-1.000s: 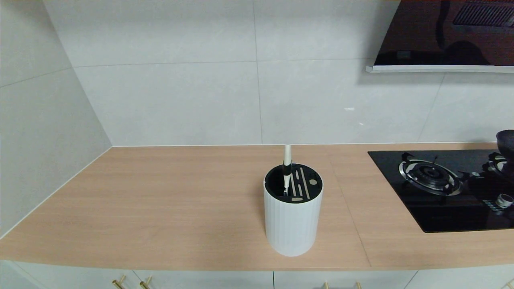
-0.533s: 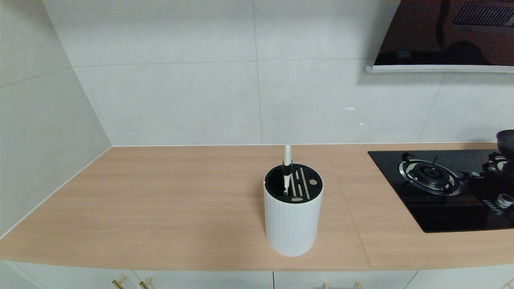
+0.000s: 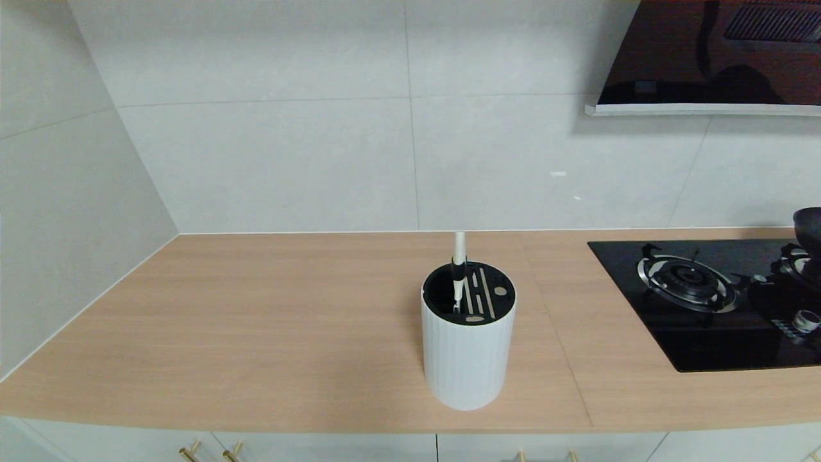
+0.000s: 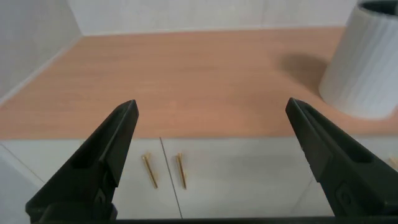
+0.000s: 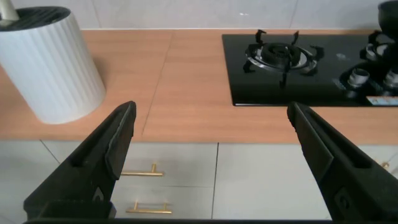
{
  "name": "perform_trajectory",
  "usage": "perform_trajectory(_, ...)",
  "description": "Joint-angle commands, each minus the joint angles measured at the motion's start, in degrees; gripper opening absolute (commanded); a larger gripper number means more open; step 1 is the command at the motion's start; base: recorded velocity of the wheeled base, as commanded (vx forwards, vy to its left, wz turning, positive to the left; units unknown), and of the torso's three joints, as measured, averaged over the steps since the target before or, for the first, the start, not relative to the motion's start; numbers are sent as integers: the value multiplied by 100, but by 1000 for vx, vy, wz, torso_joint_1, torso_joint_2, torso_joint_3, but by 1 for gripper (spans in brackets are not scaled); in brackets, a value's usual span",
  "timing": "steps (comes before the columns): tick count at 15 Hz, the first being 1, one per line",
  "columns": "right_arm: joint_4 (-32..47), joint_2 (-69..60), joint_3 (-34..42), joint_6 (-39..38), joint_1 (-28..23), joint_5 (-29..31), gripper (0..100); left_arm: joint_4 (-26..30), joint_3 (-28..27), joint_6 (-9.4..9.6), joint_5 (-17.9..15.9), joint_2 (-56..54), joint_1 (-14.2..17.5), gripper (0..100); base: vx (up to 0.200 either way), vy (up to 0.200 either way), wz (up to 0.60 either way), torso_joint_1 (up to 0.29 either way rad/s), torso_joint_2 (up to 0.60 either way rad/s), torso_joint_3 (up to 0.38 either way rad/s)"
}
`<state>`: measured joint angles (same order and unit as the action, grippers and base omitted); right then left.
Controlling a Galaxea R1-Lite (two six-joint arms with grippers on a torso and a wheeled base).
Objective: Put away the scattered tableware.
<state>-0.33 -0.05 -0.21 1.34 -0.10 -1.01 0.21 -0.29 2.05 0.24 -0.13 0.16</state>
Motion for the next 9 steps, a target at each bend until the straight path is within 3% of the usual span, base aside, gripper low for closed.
perform_trajectory(1, 7, 5, 21, 138, 1, -4, 100, 6, 29, 6, 2, 22, -16, 100, 0, 0, 0, 0, 0, 0)
perform_trajectory(5, 7, 5, 21, -20, 10, -4, 100, -3, 29, -134, 2, 22, -16, 100, 0, 0, 0, 0, 0, 0)
perform_trajectory(9, 7, 5, 21, -20, 19, -206, 100, -3, 29, -161, 11, 22, -7, 100, 0, 0, 0, 0, 0, 0)
